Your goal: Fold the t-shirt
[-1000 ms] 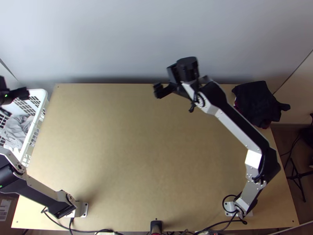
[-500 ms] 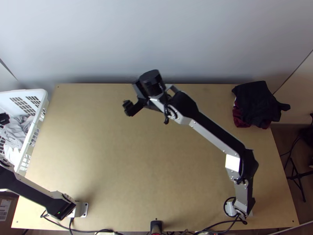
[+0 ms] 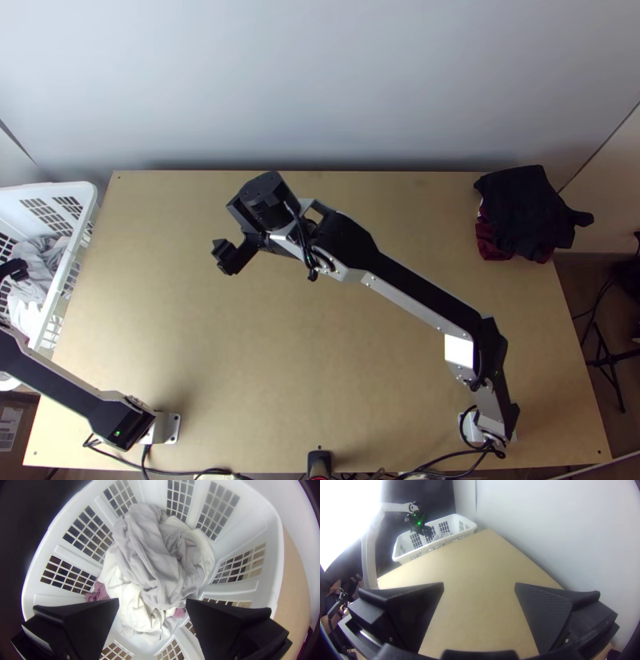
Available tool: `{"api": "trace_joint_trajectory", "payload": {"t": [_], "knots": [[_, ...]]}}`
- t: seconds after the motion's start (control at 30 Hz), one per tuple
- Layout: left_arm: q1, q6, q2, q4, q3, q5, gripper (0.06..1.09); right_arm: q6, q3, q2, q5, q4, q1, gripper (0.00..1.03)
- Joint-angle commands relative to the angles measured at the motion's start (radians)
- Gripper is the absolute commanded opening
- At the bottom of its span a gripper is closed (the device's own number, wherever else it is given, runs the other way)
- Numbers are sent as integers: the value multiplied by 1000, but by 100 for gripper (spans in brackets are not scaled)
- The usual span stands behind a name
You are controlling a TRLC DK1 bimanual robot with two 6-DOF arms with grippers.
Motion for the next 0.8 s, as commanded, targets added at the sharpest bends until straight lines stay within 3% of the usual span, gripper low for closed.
{"api": "trace_joint_trajectory", "payload": {"t": [0.0, 0.67, 0.7, 0.73, 0.77], "knots": [[-13, -31, 128, 15, 52, -3, 103, 7, 18, 5, 11, -17, 36, 99], [-73, -122, 306, 12, 170, 28, 102, -14, 17, 27, 94, -31, 42, 99], [-71, -122, 312, 14, 170, 28, 95, -16, 17, 27, 96, -31, 42, 99], [-67, -125, 314, 14, 171, 29, 80, -21, 17, 27, 102, -32, 42, 99], [-62, -131, 312, 14, 171, 51, 55, -22, 15, 28, 109, -34, 42, 99]]}}
